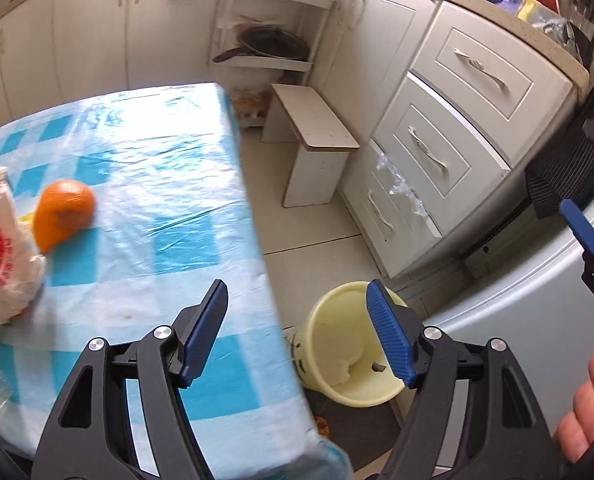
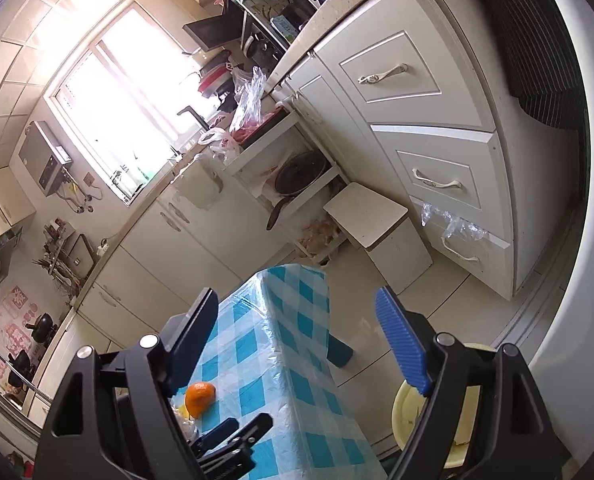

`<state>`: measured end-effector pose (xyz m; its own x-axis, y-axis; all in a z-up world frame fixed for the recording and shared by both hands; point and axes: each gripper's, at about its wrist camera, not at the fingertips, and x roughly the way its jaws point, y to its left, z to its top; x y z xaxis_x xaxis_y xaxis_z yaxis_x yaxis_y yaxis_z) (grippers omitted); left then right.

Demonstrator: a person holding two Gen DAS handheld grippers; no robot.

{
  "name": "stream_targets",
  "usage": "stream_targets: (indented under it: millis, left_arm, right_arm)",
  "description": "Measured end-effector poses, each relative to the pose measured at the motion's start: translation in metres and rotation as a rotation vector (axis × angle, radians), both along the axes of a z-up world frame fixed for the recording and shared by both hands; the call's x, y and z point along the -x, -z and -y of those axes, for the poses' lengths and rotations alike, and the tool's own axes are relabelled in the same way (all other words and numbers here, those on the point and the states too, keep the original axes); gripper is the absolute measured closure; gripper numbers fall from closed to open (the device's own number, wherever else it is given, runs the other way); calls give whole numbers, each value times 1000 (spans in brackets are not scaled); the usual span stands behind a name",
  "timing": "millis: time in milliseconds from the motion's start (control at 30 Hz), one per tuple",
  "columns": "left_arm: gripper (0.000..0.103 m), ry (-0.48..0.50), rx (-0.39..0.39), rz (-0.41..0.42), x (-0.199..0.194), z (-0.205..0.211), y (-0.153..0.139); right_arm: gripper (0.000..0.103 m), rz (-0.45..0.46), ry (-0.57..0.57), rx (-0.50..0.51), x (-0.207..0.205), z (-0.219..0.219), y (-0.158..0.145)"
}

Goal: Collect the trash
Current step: 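Move both open grippers back over the table items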

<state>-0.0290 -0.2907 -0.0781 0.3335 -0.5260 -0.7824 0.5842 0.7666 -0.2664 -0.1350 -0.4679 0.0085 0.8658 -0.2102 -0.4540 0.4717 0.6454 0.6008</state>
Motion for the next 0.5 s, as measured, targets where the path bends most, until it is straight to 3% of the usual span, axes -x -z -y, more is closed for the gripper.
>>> stream_targets:
  millis: [300, 400, 500]
  left_arm:
    - [34, 63, -99, 15, 16, -44, 16]
    - [33, 74, -125, 44, 14, -56, 12]
    - [33, 70, -135, 67, 8, -69, 5]
  right_arm:
    - [25, -30, -49, -119, 0, 11, 20]
    - [25, 12, -63, -190, 12, 23, 21]
    - [24, -4, -40, -114, 22, 30, 11]
